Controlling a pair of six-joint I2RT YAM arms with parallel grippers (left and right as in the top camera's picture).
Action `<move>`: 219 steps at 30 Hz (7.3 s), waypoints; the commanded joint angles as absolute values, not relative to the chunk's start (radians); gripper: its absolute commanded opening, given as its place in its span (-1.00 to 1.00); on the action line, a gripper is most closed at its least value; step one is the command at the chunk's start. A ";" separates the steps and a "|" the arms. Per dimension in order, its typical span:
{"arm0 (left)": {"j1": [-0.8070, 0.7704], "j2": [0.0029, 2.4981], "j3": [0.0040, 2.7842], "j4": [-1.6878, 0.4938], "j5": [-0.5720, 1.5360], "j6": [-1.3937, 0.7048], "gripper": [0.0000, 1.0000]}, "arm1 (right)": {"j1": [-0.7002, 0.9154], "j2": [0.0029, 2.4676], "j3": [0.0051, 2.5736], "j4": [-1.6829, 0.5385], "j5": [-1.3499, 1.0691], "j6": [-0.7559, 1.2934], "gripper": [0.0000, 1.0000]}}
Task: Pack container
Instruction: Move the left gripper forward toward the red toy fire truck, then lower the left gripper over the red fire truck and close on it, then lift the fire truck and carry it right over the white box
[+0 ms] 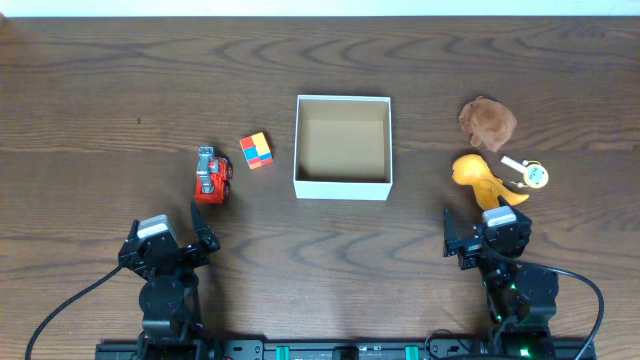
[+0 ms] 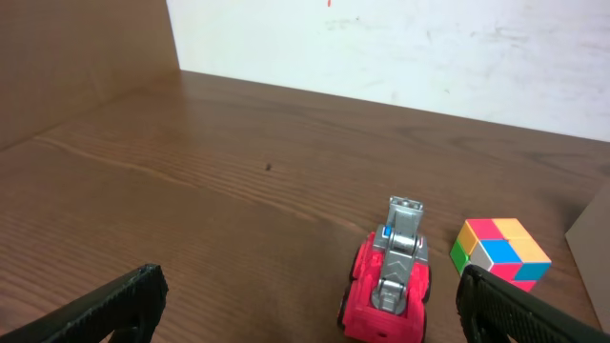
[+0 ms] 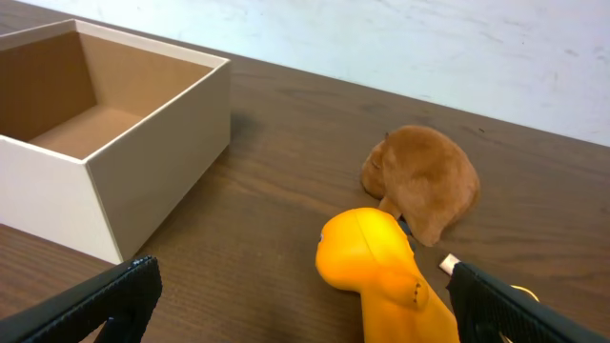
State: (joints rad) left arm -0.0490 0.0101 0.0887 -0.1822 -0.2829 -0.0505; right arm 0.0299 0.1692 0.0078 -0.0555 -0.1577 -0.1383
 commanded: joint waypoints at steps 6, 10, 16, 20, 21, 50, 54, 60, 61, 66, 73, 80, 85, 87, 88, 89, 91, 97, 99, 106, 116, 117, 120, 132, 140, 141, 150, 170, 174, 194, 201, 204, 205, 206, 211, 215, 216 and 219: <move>-0.044 0.004 0.060 -0.176 -0.270 -0.038 0.96 | 0.018 0.164 0.006 -0.059 -0.165 -0.128 0.98; -0.044 0.004 0.060 -0.178 -0.278 -0.037 0.96 | 0.018 0.164 0.006 -0.059 -0.165 -0.128 0.98; -0.045 0.005 0.070 -0.102 -0.155 -0.045 0.96 | 0.018 0.164 0.006 -0.059 -0.165 -0.128 0.98; -0.045 0.062 0.177 -0.105 -0.141 -0.037 0.96 | 0.018 0.164 0.006 -0.059 -0.165 -0.128 0.98; -0.045 0.087 0.207 -0.107 -0.141 -0.037 0.96 | 0.018 0.164 0.006 -0.059 -0.165 -0.128 0.98; -0.045 1.518 1.335 -0.632 -0.141 0.101 0.96 | 0.018 0.164 0.006 -0.059 -0.164 -0.128 0.98; -0.045 1.526 1.335 -0.667 -0.141 0.101 0.96 | 0.018 0.164 0.006 -0.059 -0.165 -0.128 0.99; -0.045 1.526 1.335 -0.690 -0.141 0.101 0.96 | 0.018 0.164 0.006 -0.059 -0.165 -0.128 0.99; -0.045 1.527 1.334 -0.698 -0.142 0.102 0.96 | 0.018 0.164 0.006 -0.059 -0.165 -0.128 0.99; -0.044 1.540 1.312 -0.728 -0.142 0.094 0.96 | 0.018 0.164 0.006 -0.059 -0.165 -0.128 0.99; -0.044 1.599 1.248 -0.714 -0.141 0.039 0.96 | 0.018 0.164 0.006 -0.059 -0.165 -0.128 0.99; -0.044 1.748 1.245 -0.663 -0.141 0.039 0.96 | 0.018 0.164 0.006 -0.059 -0.165 -0.128 0.98; -0.037 1.830 1.245 -0.649 -0.141 0.031 0.96 | 0.018 0.164 0.006 -0.059 -0.165 -0.128 0.99; -0.028 1.846 1.245 -0.647 -0.141 0.020 0.96 | 0.018 0.164 0.006 -0.059 -0.165 -0.128 0.99; -0.024 1.854 1.245 -0.647 -0.141 0.011 0.96 | 0.018 0.164 0.006 -0.059 -0.165 -0.128 0.98; -0.018 1.861 1.245 -0.650 -0.141 -0.006 0.96 | 0.018 0.164 0.006 -0.059 -0.165 -0.128 0.99; -0.010 1.870 1.245 -0.660 -0.139 -0.027 0.96 | 0.018 0.164 0.006 -0.059 -0.165 -0.128 0.99; 0.000 1.872 1.245 -0.678 -0.031 -0.002 0.96 | 0.018 0.164 0.006 -0.059 -0.165 -0.128 0.98; 0.000 1.872 1.245 -0.676 0.013 0.012 0.96 | 0.018 0.164 0.006 -0.059 -0.165 -0.128 0.99; 0.000 1.873 1.222 -0.684 0.023 0.014 0.96 | 0.018 0.164 0.006 -0.059 -0.165 -0.128 0.99; 0.000 1.873 1.187 -0.693 0.023 0.014 0.96 | 0.018 0.164 0.006 -0.059 -0.165 -0.128 0.99; 0.000 1.873 1.187 -0.692 0.023 0.014 0.96 | 0.018 0.164 0.006 -0.059 -0.165 -0.128 0.99; 0.000 1.873 1.187 -0.688 0.023 0.014 0.96 | 0.018 0.164 0.006 -0.059 -0.165 -0.128 0.99; 0.000 1.872 1.187 -0.688 0.023 0.015 0.64 | 0.018 0.164 0.006 -0.059 -0.165 -0.128 0.98; 0.000 1.872 1.187 -0.695 0.023 0.014 0.14 | 0.018 0.164 0.006 -0.059 -0.165 -0.128 0.98; 0.000 1.872 1.187 -0.696 0.023 0.014 0.09 | 0.018 0.164 0.006 -0.059 -0.165 -0.128 0.98; 0.000 1.839 1.192 -0.695 0.023 0.014 -0.42 | 0.018 0.164 0.006 -0.059 -0.165 -0.128 0.98; -0.001 1.394 1.198 -0.686 0.262 -0.093 -0.83 | 0.018 0.164 0.006 -0.059 -0.164 -0.128 0.99; -0.019 1.327 1.198 -0.630 0.439 -0.160 -0.82 | 0.018 0.164 0.006 -0.059 -0.164 -0.128 0.99; -0.414 1.401 1.198 -0.356 0.307 -0.294 -0.88 | 0.018 0.164 0.006 -0.059 -0.165 -0.128 0.99; -0.464 1.537 1.198 -0.306 0.301 -0.293 -0.88 | 0.018 0.164 0.006 -0.059 -0.165 -0.128 0.99; -0.468 1.586 1.198 -0.286 0.297 -0.282 -0.88 | 0.018 0.164 0.006 -0.059 -0.165 -0.128 0.99; -0.468 1.602 1.198 -0.286 0.276 -0.282 -0.88 | 0.018 0.164 0.006 -0.059 -0.165 -0.128 0.99; -0.468 1.610 1.198 -0.288 0.260 -0.281 -0.89 | 0.018 0.164 0.006 -0.059 -0.165 -0.128 0.99; -0.468 1.633 1.198 -0.329 0.223 -0.263 -0.88 | 0.018 0.164 0.006 -0.059 -0.165 -0.128 0.98; -0.471 1.643 1.198 -0.347 0.212 -0.244 -0.88 | 0.018 0.164 0.006 -0.059 -0.164 -0.128 0.98; -0.473 1.645 1.198 -0.347 0.211 -0.236 -0.88 | 0.018 0.164 0.006 -0.059 -0.165 -0.128 0.98; -0.480 1.650 1.198 -0.347 0.192 -0.229 -0.88 | 0.018 0.164 0.006 -0.059 -0.165 -0.128 0.98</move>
State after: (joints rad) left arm -0.4698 1.6344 1.1915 -0.3443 0.2264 -0.2584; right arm 0.0299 0.1692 0.0074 -0.0555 -0.1577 -0.1383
